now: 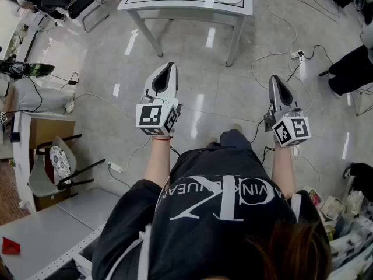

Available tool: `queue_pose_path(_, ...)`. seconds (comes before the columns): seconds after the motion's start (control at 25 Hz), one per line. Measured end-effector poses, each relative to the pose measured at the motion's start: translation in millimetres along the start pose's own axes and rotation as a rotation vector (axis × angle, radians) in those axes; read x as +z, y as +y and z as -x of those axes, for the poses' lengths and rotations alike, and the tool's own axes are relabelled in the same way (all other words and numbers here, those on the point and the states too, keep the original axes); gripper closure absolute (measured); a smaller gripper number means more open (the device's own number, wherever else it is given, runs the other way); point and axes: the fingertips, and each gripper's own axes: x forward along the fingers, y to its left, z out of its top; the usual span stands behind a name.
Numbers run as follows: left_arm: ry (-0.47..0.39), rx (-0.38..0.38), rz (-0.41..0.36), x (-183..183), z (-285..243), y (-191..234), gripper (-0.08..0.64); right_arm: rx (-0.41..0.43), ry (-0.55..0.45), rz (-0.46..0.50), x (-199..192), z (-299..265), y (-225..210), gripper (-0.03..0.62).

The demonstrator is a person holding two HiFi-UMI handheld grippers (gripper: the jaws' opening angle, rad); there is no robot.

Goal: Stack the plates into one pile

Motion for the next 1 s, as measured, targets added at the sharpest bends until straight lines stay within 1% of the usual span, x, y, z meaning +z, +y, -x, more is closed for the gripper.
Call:
queue_pose_path(0.12, 0.002, -0.009, -0.005, 1.2, 2.6, -2.0, 0.551, 0.000, 0.008, -0.003, 1.7, 0.0, 6.7, 0.595)
queue_pose_path(0.32, 0.005, -0.002, 0.007, -0.9, 5.2, 0.4, 0.551, 0.016, 0.015, 0.004, -5.6, 0.6, 8.9, 0.595)
queue_pose_path(0.48, 0.007, -0.015, 0.044, -4.3, 4.2, -2.1, 0.551, -0.019, 0.051, 0.012, -9.7, 3.5, 4.9, 0.594)
queue_pose_path(0.52, 0.008, -0.028, 0.055, -5.6, 3.8, -4.8, 0.514, -0.024, 0.054, 0.003, -10.9, 5.2, 3.3, 0.595)
queue_pose_path(0.56, 0.011, -0.039, 0.059, -7.6, 3.2, -7.2, 0.461, -0.024, 0.056, -0.008, -12.5, 6.6, 1.8, 0.586)
queue_pose_path(0.6, 0.016, -0.044, 0.060, -10.5, 2.7, -8.6, 0.451, -0.026, 0.059, -0.022, -14.9, 7.9, -0.2, 0.528)
queue_pose_path(0.64, 0.024, -0.043, 0.060, -14.8, 2.6, -8.9, 0.451, -0.032, 0.064, -0.037, -18.3, 9.4, -3.1, 0.505)
queue_pose_path(0.8, 0.069, -0.017, 0.075, -34.5, 3.5, -0.6, 0.449, -0.068, 0.063, -0.094, -28.5, 11.0, -18.5, 0.484)
queue_pose_path(1.0, 0.092, 0.030, 0.098, -43.6, -21.6, 32.4, 0.448, -0.057, 0.072, -0.104, -35.5, -28.6, -34.9, 0.465)
